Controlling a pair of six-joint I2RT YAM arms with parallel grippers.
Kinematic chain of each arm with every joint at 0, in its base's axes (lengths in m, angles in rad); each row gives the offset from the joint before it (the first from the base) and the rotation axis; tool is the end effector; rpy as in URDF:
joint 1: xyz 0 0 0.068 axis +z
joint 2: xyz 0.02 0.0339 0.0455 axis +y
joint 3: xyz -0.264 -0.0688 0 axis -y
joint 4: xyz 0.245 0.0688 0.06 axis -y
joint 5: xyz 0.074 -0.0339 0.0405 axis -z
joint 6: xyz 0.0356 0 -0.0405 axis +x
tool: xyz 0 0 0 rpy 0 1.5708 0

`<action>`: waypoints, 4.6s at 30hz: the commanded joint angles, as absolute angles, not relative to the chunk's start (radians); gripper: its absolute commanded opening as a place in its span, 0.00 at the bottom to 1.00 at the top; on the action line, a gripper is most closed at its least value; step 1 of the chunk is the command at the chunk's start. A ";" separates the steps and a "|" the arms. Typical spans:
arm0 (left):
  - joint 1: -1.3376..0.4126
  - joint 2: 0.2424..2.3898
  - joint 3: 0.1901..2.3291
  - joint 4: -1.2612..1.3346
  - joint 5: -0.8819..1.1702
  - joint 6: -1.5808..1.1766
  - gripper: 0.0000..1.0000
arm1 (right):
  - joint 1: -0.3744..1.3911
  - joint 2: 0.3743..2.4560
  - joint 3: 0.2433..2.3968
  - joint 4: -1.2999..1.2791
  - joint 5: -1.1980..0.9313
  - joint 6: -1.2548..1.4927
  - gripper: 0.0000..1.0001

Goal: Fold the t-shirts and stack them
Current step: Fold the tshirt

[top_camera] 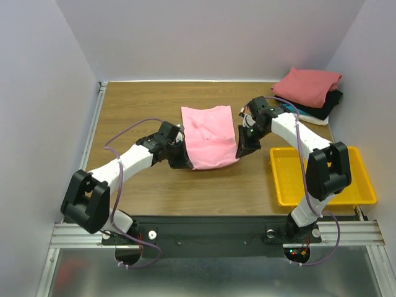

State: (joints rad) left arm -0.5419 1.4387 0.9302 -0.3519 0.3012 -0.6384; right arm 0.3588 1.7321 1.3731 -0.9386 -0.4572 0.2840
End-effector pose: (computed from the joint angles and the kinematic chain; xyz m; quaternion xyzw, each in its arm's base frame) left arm 0.2506 -0.1632 0.2265 0.0074 0.9284 -0.3082 0.2074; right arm 0.3142 0.1346 0.2422 -0.0669 0.9631 0.2549 0.0549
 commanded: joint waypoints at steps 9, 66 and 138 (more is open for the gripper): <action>-0.675 1.134 0.888 -0.503 0.400 -0.888 0.00 | 0.416 1.539 1.400 -1.219 -0.495 0.354 0.00; -0.515 1.130 0.681 -0.267 0.578 -0.991 0.00 | 0.428 1.882 1.765 -1.124 -0.367 0.419 0.01; -0.618 1.873 1.253 -0.330 0.285 -0.666 0.98 | 0.314 1.763 1.121 -0.750 -0.106 0.285 0.75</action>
State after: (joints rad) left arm -0.6144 1.8294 1.1938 -0.3447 0.2897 -0.7013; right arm 0.3130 1.7954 1.1679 -0.7609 -0.1055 0.2909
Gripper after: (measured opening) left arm 0.985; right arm 0.751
